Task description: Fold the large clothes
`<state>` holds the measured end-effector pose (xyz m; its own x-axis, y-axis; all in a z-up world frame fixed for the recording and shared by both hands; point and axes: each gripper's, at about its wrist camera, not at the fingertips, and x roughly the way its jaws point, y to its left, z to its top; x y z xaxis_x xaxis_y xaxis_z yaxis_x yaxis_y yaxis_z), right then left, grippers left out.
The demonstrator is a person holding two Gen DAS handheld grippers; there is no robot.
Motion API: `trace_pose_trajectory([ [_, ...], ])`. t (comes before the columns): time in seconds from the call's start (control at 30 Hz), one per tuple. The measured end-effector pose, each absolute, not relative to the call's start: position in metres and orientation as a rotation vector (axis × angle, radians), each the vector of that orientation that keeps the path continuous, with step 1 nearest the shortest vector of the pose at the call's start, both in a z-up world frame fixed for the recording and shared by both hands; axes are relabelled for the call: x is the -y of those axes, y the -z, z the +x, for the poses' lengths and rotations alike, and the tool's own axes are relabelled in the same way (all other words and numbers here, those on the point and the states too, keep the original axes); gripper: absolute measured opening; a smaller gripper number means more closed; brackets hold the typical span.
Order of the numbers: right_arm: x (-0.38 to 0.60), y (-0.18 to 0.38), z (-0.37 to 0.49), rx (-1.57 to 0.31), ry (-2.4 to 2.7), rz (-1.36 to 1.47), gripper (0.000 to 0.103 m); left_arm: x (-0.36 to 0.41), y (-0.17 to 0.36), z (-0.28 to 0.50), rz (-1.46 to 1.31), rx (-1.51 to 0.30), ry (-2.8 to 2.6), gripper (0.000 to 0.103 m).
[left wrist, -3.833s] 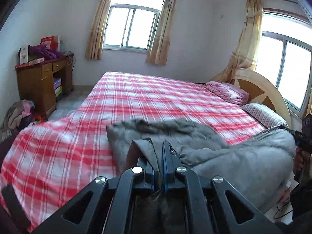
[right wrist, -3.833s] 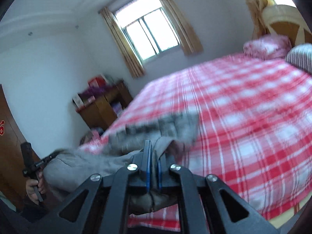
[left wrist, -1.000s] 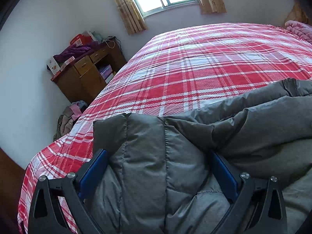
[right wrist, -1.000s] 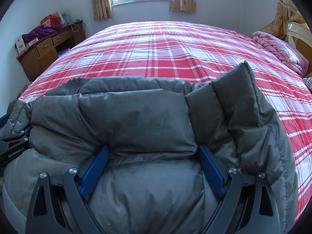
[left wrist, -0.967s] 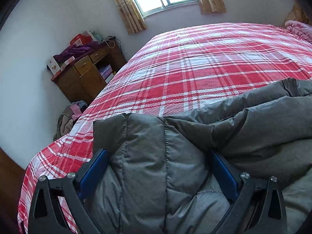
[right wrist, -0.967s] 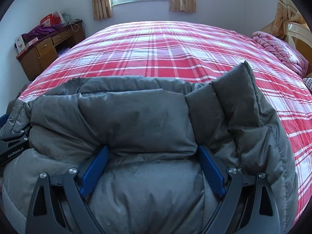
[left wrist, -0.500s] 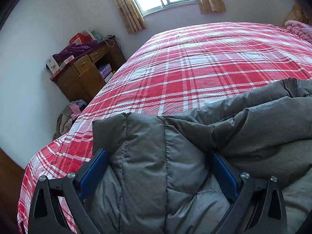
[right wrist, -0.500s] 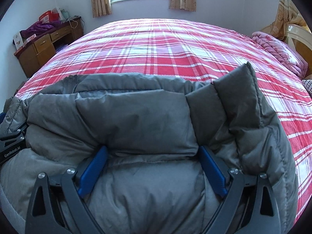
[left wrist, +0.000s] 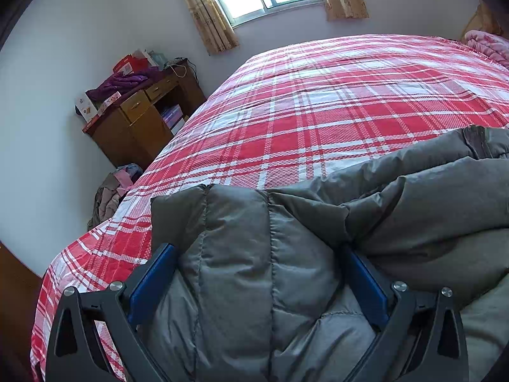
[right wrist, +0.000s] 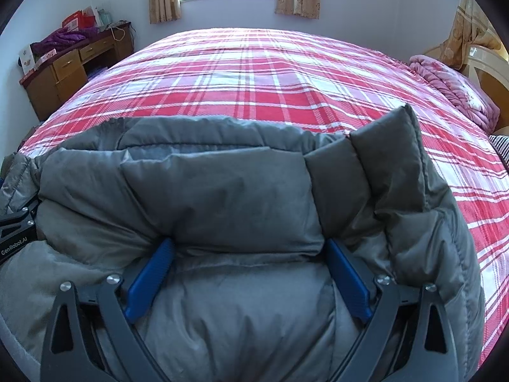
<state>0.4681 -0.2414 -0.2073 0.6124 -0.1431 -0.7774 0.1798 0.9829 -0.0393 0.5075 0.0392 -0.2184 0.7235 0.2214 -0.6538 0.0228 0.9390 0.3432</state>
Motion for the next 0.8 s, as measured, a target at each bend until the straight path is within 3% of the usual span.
trace_pose_trajectory([
  [0.23,0.236,0.202,0.472,-0.932,0.213,-0.005,0.097,-0.05,0.188,0.488,0.274,-0.808,-0.112,0.102],
  [0.3,0.232,0.184,0.468,-0.907,0.248,0.008,0.09,-0.056,0.172,0.47,0.274,-0.746,-0.127,0.102],
  [0.43,0.198,0.148,0.467,-0.806,0.205,0.018,0.096,-0.061,0.174,0.463,0.304,-0.714,-0.182,0.102],
  [0.6,0.166,0.178,0.5,-0.897,0.196,-0.058,0.096,-0.065,0.198,0.47,0.302,-0.738,-0.21,0.102],
  [0.7,0.167,0.197,0.51,-0.931,0.215,-0.068,0.103,-0.069,0.204,0.471,0.247,-0.732,-0.203,0.102],
  [0.8,0.17,0.206,0.513,-0.931,0.22,-0.067,0.103,-0.069,0.209,0.475,0.22,-0.75,-0.19,0.102],
])
